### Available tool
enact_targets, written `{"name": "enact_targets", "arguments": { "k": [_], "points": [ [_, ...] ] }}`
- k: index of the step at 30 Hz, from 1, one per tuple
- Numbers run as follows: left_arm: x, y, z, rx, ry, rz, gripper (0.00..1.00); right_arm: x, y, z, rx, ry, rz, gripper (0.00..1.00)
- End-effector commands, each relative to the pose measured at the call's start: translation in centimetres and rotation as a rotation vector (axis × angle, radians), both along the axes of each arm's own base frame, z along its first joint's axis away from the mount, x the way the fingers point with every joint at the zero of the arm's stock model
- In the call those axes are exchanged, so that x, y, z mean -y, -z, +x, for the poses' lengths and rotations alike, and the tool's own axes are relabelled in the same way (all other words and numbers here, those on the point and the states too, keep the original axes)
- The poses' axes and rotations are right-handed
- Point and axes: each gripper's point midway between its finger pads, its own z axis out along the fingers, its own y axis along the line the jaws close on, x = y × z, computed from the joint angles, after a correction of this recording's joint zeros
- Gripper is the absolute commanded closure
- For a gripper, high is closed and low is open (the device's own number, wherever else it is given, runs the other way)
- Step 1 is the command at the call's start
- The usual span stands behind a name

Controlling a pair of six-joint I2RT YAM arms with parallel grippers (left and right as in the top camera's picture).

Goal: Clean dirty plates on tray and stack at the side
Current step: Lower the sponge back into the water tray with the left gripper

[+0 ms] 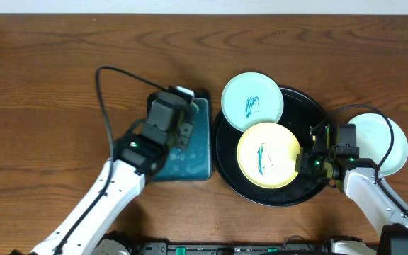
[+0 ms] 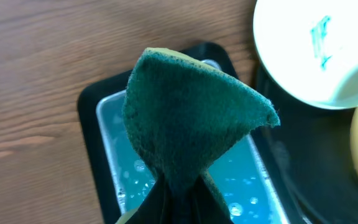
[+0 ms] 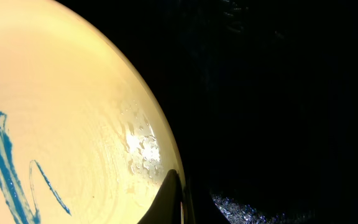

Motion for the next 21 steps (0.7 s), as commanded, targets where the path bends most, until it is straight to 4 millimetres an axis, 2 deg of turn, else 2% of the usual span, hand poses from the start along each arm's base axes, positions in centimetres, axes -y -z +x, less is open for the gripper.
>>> {"name": "enact_targets", "arguments": {
  "k": [1,5,10,21],
  "points": [
    [-1.2,-0.3,0.9,0.07,-0.066,0.156,0.92,0.0,0.5,-0.6,-0.01,-0.021,-0.025,0.99],
    [-0.2,0.8,0.7,0.051,-0.039,0.189,0.92,0.0,0.5,-0.6,-0.01,-0.021,-0.025,0.99],
    [0.1,1.9,0.7,0.023,-0.036,0.2,0.92,0.0,0.5,-0.6,-0.01,-0.021,-0.025,0.99],
    [0.1,2.1,0.7,0.018,-0.041,0.198,0.92,0.0,0.5,-0.6,-0.01,-0.021,-0.025,0.99]
  ]
}}
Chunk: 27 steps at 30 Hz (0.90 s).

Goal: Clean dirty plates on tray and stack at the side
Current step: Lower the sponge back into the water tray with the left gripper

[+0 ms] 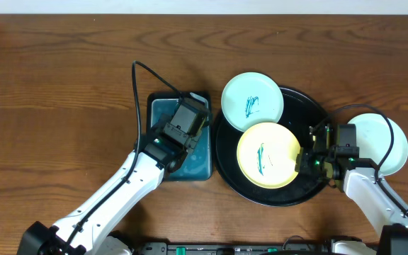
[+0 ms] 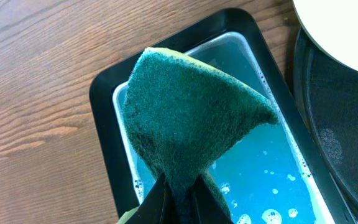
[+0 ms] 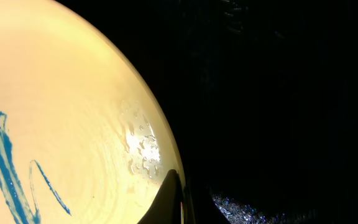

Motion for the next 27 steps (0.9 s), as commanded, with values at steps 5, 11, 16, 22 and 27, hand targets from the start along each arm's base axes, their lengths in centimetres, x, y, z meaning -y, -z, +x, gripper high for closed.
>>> {"name": "enact_targets", "arguments": {
  "k": [5,11,16,22,27],
  "points": [
    [-0.16,-0.87,0.57,0.035,-0.026,0.0,0.92,-0.04,0.47,-0.61,-0.011,-0.021,-0.025,0.99],
    [-0.16,-0.87,0.57,0.035,-0.029,-0.002,0.92,-0.04,0.46,-0.6,-0.01,-0.021,-0.025,0.99],
    [-0.16,-0.87,0.57,0.035,-0.032,-0.005,0.92,-0.04,0.46,-0.6,-0.01,-0.021,-0.025,0.99],
    [-0.16,-0.87,0.57,0.035,-0.032,-0.005,0.92,-0.04,0.46,-0.6,-0.01,-0.021,-0.025,0.99],
    [-0.15,-0.86,0.57,0.035,-0.034,-0.007,0.92,-0.04,0.47,-0.61,-0.011,-0.021,-0.025,0.99]
  ]
}}
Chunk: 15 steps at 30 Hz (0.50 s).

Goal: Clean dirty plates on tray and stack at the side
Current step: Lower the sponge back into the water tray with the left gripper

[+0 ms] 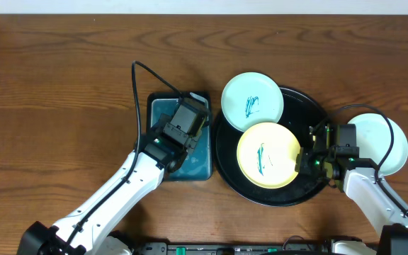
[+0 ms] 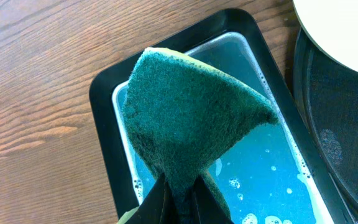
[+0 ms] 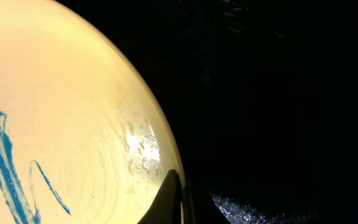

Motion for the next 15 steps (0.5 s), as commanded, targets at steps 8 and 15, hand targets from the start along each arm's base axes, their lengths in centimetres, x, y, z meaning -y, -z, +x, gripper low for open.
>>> {"name": "enact_targets", "arguments": {
  "k": [8,15],
  "points": [
    [-0.15,-0.86,0.57,0.035,-0.035,-0.008,0.92,-0.04,0.46,-0.59,-0.01,-0.021,-0.025,0.99],
    [-0.16,-0.85,0.58,0.037,-0.078,-0.042,0.92,-0.04,0.46,-0.59,-0.01,-0.021,-0.025,0.99]
  ]
}}
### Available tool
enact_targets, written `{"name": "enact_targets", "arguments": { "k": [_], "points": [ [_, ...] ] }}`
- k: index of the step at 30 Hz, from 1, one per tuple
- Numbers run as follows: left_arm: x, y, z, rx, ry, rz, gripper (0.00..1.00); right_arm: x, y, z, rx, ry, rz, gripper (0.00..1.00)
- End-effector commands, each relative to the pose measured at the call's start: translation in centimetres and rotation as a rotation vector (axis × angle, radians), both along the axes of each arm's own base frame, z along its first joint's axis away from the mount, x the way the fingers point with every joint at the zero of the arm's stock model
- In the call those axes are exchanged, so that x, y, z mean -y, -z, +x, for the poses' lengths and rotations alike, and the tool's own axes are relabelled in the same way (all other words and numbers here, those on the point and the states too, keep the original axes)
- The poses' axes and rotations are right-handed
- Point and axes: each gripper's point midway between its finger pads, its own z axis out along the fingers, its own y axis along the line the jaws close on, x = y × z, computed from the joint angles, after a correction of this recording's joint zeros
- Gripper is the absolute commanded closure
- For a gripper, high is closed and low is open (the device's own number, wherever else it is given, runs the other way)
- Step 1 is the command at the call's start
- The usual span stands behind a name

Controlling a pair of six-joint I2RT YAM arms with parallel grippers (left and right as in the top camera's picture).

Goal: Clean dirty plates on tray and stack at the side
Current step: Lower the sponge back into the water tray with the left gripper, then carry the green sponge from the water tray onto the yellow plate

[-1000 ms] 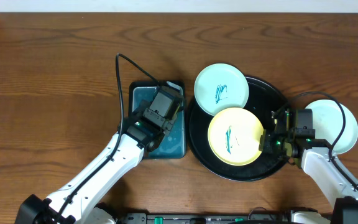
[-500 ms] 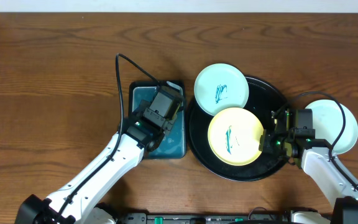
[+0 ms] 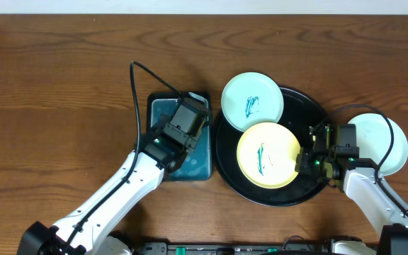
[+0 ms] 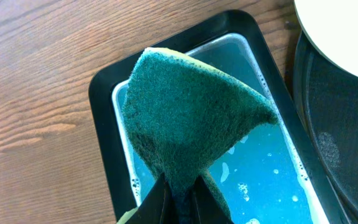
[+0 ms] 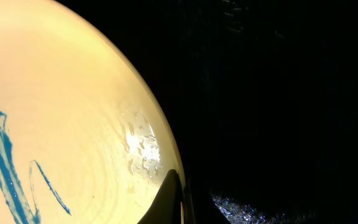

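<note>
A yellow plate (image 3: 268, 154) with blue marks lies on the round black tray (image 3: 310, 106). My right gripper (image 3: 304, 162) is shut on its right rim; the right wrist view shows a finger (image 5: 169, 193) over the wet edge of the yellow plate (image 5: 55, 124). A pale blue plate (image 3: 252, 101) with teal marks rests on the tray's upper left rim. My left gripper (image 3: 188, 120) is shut on a dark green sponge (image 4: 191, 118), held over the basin of blue soapy water (image 4: 266, 180).
A clean pale blue plate (image 3: 381, 145) sits on the wood table right of the tray, partly under my right arm. The black basin (image 3: 179, 152) stands directly left of the tray. A black cable (image 3: 134, 85) loops above the left arm.
Nothing has moved apart from bubbles drifting in the basin water. Both grippers keep their holds.
My left gripper held the sponge over the basin's far end, near the pale blue plate. Then it was nearer the basin's middle, lower over the water, and has stayed there. My right gripper kept hold of the yellow plate's rim throughout.
</note>
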Motion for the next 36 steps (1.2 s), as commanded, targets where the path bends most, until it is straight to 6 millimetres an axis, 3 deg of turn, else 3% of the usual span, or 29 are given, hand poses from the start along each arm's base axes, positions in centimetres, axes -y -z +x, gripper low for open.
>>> {"name": "enact_targets", "arguments": {
  "k": [1,10,14,27,32,36],
  "points": [
    [-0.2,-0.8,0.6,0.036,-0.069,-0.035,0.92,0.0,0.5,-0.6,-0.01,-0.021,-0.025,0.99],
    [-0.4,1.1,0.4,0.007,-0.498,-0.327,0.92,0.0,0.5,-0.6,-0.011,-0.021,-0.025,0.99],
    [-0.4,2.2,0.3,-0.007,-0.609,-0.384,0.92,0.0,0.5,-0.6,-0.01,-0.021,-0.025,0.99],
    [-0.1,2.6,0.3,-0.015,-0.719,-0.471,0.92,0.0,0.5,-0.6,-0.01,-0.021,-0.024,0.99],
    [1.6,2.7,0.4,-0.074,-0.812,-0.648,0.92,0.0,0.5,-0.6,-0.011,-0.021,-0.024,0.99],
    [3.7,2.1,1.0,-0.109,-0.776,-0.751,0.92,0.0,0.5,-0.6,-0.011,-0.021,-0.024,0.99]
  ]
}}
